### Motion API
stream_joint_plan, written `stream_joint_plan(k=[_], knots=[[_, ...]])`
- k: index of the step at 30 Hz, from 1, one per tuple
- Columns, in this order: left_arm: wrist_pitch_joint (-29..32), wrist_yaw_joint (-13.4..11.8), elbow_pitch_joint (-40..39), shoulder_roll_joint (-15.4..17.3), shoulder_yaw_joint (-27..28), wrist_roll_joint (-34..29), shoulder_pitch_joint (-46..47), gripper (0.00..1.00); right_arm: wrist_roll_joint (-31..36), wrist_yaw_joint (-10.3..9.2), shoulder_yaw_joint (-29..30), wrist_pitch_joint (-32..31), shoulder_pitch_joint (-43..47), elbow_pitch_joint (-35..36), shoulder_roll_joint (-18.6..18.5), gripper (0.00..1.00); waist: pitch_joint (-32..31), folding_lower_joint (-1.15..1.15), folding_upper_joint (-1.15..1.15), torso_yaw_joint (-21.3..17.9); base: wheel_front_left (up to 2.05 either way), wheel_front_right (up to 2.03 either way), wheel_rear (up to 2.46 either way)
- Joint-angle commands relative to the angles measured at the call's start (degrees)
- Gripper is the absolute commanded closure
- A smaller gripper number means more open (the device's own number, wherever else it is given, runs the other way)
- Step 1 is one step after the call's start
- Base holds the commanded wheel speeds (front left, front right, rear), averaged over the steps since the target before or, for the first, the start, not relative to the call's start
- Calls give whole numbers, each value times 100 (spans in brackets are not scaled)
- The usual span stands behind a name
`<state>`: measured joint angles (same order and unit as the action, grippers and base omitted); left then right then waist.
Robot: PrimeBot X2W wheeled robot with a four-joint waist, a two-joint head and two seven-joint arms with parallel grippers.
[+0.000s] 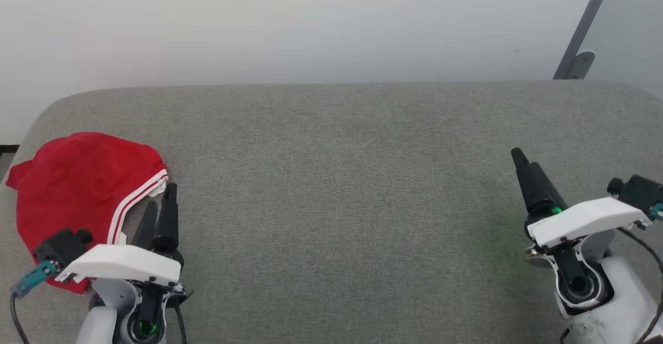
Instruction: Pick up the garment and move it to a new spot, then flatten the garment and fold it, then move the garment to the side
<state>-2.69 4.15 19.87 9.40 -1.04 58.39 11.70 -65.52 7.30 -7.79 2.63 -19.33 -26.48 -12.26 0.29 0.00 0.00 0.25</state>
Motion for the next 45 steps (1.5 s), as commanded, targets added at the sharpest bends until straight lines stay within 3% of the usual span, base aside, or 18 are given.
stream_joint_plan(k=[1, 9, 23, 45], knots=[[-84, -20, -77, 108, -44, -347, 235, 0, 325, 22, -56, 90, -252, 9, -106, 0, 1, 0, 0, 5, 0, 0, 0], [-220, 11, -131, 215, -140, -1030, 297, 0, 1317, 23, -100, 225, -376, -52, -261, 0, 14, 0, 0, 22, 0, 0, 0], [-466, -154, 43, 392, -359, -2278, 438, 0, 2889, 25, -9, 470, -488, -210, -406, 0, 30, 0, 0, 16, 0, 0, 0], [-805, -55, 230, 509, -414, -3450, 519, 0, 4222, 27, -53, 809, -661, -465, -609, 0, -38, 0, 0, -16, 0, 0, 0]])
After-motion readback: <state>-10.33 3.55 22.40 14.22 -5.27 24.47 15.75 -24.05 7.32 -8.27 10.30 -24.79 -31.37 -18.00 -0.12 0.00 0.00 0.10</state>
